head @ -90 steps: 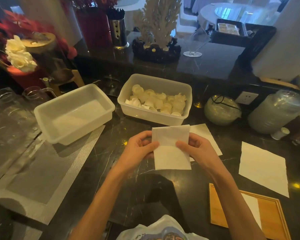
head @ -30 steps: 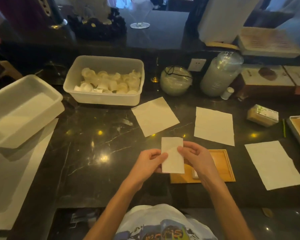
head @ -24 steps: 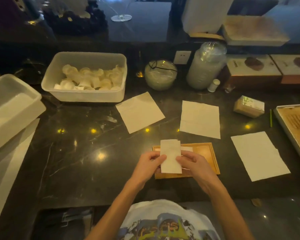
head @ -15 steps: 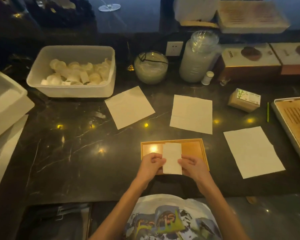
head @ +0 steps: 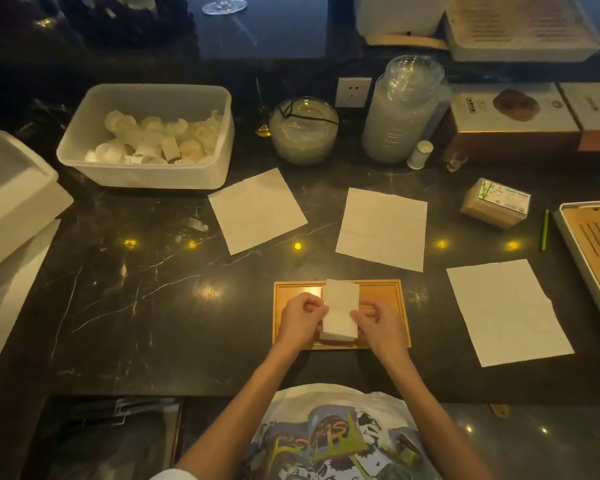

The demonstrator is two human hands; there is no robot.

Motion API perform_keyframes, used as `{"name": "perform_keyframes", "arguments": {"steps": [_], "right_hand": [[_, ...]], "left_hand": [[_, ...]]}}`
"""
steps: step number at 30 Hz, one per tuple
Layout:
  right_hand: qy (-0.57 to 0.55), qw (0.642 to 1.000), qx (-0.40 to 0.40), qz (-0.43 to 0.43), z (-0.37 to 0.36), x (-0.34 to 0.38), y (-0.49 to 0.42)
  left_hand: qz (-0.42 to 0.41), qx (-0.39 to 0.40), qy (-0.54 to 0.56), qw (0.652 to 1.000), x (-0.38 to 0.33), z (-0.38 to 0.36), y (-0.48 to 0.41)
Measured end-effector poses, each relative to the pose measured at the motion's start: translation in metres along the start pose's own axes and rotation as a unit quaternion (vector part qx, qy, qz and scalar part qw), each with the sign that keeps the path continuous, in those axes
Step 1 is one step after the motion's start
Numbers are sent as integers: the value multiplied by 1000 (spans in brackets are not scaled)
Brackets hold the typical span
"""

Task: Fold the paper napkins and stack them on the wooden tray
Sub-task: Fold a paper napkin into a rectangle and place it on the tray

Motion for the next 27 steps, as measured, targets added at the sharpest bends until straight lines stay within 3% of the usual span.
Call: {"name": "perform_keyframes", "arguments": {"steps": [12,18,27], "right_hand": [[63,997,34,0,-7,-6,-2],[-138,980,112,-87,-38,-2,7],[-160,971,142,-108,-45,-1,3]], "left_hand": [[21,-39,-59,997,10,-7,-13],[9,94,-40,995,11,-41,4],[-3,120,-44,992,17,-51,11]]}}
Point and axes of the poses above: each hand's wrist, its own y-axis away from the middle knuckle, its own z-axis out of the back of the hand, x = y × z, the point moved 9 cm from there along -y, towards the middle knuckle, and after that the axes turned 13 degrees about z, right-handed, at the moved point
